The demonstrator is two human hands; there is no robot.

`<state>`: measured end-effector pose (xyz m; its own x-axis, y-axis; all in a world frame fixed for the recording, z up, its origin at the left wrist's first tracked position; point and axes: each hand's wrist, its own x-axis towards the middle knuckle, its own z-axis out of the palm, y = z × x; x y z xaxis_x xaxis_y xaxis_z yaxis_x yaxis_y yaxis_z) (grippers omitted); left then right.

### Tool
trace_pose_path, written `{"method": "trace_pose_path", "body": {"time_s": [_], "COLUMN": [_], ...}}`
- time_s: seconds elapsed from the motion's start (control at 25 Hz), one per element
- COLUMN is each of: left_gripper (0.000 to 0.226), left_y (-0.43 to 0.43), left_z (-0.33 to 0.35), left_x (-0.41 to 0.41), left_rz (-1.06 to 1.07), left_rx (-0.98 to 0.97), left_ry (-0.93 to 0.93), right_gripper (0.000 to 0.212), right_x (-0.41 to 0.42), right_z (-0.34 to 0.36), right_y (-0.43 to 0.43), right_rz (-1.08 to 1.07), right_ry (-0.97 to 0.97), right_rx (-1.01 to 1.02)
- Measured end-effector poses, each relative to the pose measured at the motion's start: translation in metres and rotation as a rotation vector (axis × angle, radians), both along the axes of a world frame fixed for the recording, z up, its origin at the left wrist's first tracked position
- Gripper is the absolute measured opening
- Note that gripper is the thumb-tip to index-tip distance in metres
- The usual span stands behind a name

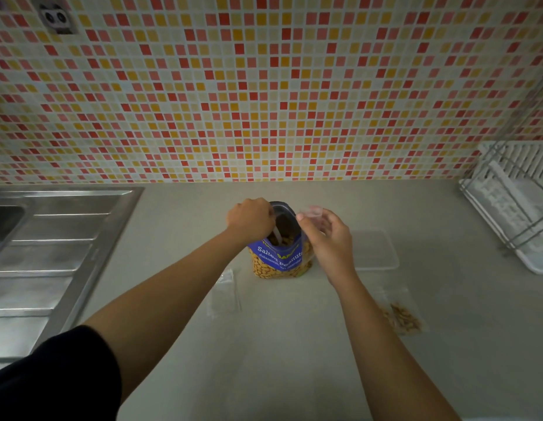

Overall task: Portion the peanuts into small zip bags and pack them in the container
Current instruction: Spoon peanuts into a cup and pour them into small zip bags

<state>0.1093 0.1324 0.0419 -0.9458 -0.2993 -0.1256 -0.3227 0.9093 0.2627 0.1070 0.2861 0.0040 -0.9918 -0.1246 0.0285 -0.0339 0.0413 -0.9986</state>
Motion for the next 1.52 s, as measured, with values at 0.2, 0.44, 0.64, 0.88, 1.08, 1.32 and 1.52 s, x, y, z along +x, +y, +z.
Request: {"method": "trace_pose_path", "body": {"time_s": [0.2, 0.44, 0.64, 0.88, 1.08, 1.32, 1.52], "left_gripper": [0.023, 0.021, 0.020, 0.021, 0.018, 0.019, 0.022], "left_y": [-0.014, -0.033, -0.052, -0.074, -0.087, -0.068, -0.035], "left_z": [0.003, 0.008, 0.007, 0.011, 0.040, 0.080, 0.112], "left_x": [0.004, 0.012, 0.018, 0.021, 0.015, 0.011, 0.017], "left_rz": [0.074, 0.182, 0.293, 0.355, 0.366, 0.155, -0.207], "left_rx": [0.282, 0.540, 0.674, 0.711, 0.718, 0.539, 0.092], "left_ry": [0.100, 0.207, 0.233, 0.279, 0.313, 0.336, 0.455], "right_gripper": [0.027, 0.030, 0.040, 0.055, 0.052, 0.043, 0.048], "right_x": [0.001, 0.003, 0.003, 0.004, 0.006, 0.009, 0.008], "right_z": [0.002, 0.008, 0.012, 0.011, 0.012, 0.022, 0.021], "right_y": [0.004, 0.004, 0.006, 0.002, -0.009, -0.021, -0.026], "right_rz": [0.023, -0.031, -0.073, -0.020, -0.004, 0.001, -0.016], "right_ry": [-0.007, 0.045, 0.105, 0.350, 0.434, 0.393, 0.381], "right_rx": [0.013, 0.044, 0.151, 0.439, 0.615, 0.538, 0.479]}}
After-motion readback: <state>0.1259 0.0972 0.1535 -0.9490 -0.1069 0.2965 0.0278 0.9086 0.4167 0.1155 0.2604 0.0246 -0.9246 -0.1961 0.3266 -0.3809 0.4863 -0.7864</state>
